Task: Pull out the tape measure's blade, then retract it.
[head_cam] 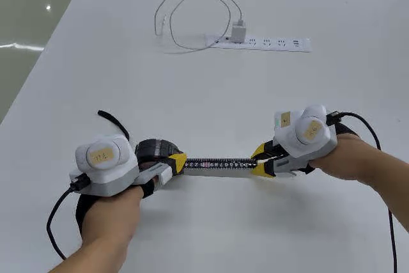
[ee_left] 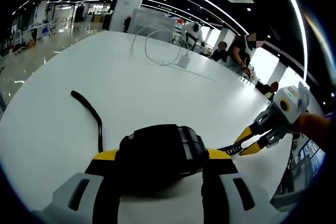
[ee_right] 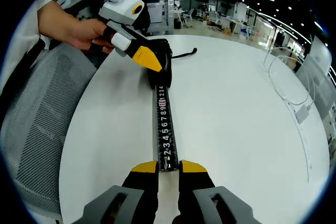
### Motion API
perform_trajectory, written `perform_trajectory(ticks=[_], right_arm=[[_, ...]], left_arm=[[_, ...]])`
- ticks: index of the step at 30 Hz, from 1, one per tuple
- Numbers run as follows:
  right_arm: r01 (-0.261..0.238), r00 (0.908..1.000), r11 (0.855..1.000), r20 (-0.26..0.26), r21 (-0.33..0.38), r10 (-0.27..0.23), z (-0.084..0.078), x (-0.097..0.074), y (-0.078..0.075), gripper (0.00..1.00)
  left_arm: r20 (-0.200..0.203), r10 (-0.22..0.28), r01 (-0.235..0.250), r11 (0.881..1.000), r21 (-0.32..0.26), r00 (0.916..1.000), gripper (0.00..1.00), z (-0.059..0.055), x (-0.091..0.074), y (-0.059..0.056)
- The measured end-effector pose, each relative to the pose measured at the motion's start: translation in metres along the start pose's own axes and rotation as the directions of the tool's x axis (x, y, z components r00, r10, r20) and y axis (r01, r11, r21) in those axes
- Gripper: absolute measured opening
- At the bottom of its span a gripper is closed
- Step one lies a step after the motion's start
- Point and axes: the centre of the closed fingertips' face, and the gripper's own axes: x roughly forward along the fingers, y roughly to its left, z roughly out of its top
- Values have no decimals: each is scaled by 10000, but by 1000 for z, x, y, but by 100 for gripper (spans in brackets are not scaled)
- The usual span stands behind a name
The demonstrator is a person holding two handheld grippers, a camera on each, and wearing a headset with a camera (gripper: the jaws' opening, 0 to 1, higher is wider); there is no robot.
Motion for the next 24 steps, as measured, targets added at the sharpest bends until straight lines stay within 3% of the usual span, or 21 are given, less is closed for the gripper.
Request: perform_trajectory(ticks=[24], right_arm=[[-170, 9992, 9999, 361, 13, 169, 22, 20, 1, 10]], left_arm=[[25, -46, 46, 10000, -41, 10000, 58, 0, -1, -2]])
